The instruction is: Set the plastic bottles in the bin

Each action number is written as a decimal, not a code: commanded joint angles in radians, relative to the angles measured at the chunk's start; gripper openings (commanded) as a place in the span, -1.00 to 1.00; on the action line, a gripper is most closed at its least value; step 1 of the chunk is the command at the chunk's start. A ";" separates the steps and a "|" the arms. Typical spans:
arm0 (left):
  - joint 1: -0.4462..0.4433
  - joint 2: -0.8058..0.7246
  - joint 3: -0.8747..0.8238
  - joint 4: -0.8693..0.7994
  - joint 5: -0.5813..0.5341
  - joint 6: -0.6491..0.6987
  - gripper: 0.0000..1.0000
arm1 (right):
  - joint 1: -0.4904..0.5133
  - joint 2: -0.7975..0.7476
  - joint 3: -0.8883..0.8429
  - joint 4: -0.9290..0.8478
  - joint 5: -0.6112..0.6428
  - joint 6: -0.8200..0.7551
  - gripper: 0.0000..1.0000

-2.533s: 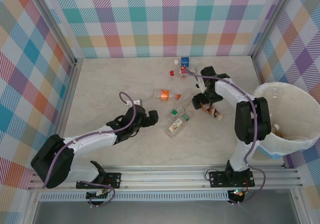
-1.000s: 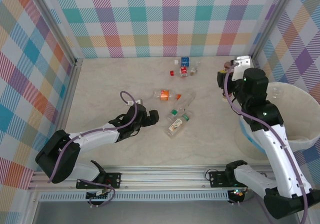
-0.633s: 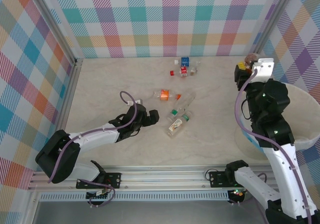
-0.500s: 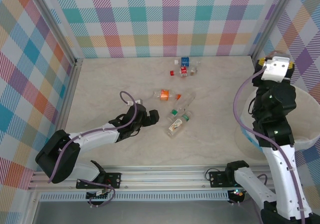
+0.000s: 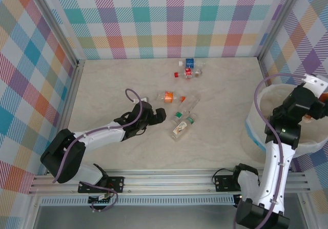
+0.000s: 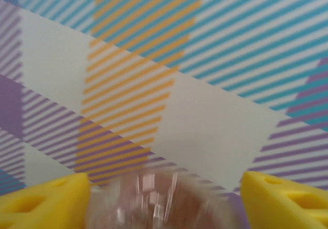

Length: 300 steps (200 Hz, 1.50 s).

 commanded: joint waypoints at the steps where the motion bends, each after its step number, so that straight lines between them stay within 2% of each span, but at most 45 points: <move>1: 0.011 0.030 0.046 -0.006 0.042 -0.001 1.00 | -0.009 0.009 0.021 -0.083 0.042 0.140 0.73; 14: 0.011 0.036 0.048 -0.005 0.042 -0.009 1.00 | -0.010 0.002 0.045 -0.126 0.021 0.186 0.80; 44: 0.013 0.030 0.023 0.016 0.027 -0.030 1.00 | 0.012 -0.005 0.132 -0.262 -0.166 0.289 1.00; 59: 0.013 0.025 0.019 0.011 0.021 -0.031 1.00 | 0.031 -0.012 0.161 -0.312 -0.335 0.323 0.99; 102: 0.019 0.006 0.001 -0.007 -0.008 -0.037 1.00 | 0.060 0.041 0.226 -0.385 -0.984 0.527 0.99; 118: 0.022 -0.009 -0.014 -0.009 -0.025 -0.043 1.00 | 0.097 0.072 0.217 -0.334 -1.179 0.608 0.99; 131: 0.027 -0.026 -0.028 -0.011 -0.039 -0.051 1.00 | 0.174 0.090 0.203 -0.279 -1.265 0.634 0.99; 164: 0.046 -0.065 -0.063 -0.027 -0.080 -0.080 1.00 | 0.481 0.201 0.242 -0.300 -1.178 0.547 0.99; 205: 0.086 -0.095 -0.087 -0.076 -0.099 -0.138 1.00 | 0.738 0.395 0.248 -0.325 -0.816 0.590 0.99; 218: 0.093 -0.108 -0.098 -0.081 -0.097 -0.144 1.00 | 0.779 0.453 0.235 -0.316 -0.725 0.657 0.99; 237: 0.099 -0.128 -0.118 -0.078 -0.099 -0.148 1.00 | 0.819 0.536 0.206 -0.268 -0.719 0.747 0.99; 266: 0.107 -0.150 -0.135 -0.082 -0.091 -0.150 1.00 | 0.913 0.694 0.229 -0.266 -0.517 0.820 0.99; 300: 0.111 -0.168 -0.152 -0.089 -0.087 -0.153 1.00 | 0.936 0.846 0.260 -0.257 -0.475 0.961 1.00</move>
